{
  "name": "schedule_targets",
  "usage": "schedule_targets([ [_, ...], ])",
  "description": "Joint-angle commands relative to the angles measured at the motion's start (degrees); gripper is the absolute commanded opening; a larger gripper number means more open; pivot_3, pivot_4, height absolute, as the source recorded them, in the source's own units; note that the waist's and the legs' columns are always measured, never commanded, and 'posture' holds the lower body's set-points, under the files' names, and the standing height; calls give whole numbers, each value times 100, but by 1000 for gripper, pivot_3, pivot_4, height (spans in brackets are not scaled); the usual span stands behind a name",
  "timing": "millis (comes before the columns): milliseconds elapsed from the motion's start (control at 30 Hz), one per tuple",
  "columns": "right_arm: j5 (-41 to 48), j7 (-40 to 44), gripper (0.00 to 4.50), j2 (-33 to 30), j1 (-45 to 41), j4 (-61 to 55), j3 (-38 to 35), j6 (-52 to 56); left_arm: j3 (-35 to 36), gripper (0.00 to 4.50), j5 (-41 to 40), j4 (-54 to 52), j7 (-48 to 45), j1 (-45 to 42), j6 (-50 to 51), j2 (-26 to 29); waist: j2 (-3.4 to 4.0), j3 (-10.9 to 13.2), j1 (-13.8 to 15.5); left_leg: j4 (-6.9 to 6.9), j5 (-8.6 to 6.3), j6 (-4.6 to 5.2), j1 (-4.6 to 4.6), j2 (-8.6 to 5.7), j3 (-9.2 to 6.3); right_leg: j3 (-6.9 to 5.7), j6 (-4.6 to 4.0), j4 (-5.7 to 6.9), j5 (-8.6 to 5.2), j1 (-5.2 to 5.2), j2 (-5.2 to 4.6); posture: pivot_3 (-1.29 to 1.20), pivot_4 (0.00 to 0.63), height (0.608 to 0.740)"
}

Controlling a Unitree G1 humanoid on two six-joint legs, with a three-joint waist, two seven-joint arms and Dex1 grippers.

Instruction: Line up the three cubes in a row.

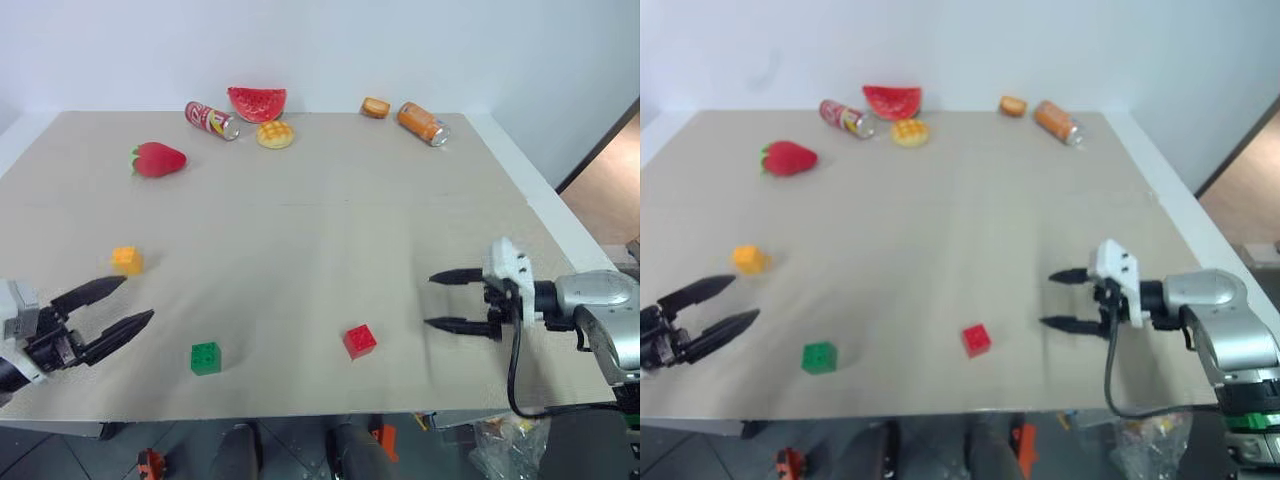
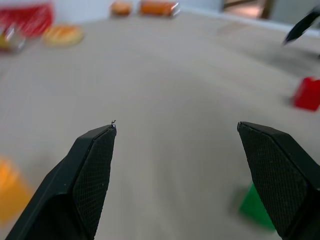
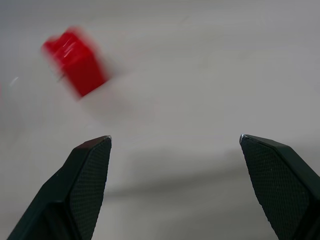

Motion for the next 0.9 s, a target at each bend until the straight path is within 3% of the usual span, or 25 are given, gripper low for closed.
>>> schedule_targets([
  [33, -5, 281, 4267, -62, 4, -332, 124, -206, -191, 4017, -209, -370, -400, -207, -89, 244, 3, 1, -22, 1, 0, 0, 0, 0, 3, 2, 2, 0, 1, 0, 0, 0, 150, 740],
  [367, -398, 377, 4267, 734, -795, 277, 925, -715, -938, 4017, -444, -663, -1251, -768, 87, 721, 5, 2, -51, 12, 1, 0, 7, 15, 4, 11, 0, 6, 11, 0, 25, 0, 150, 740],
  [900, -518, 408, 4267, 1515, -1161, 455, 1453, -729, -1008, 4017, -195, -643, -1200, -587, -110, 623, 5, 2, -35, 20, 1, 1, 2, 19, 2, 18, 4, 10, 14, -1, 32, 0, 150, 740],
])
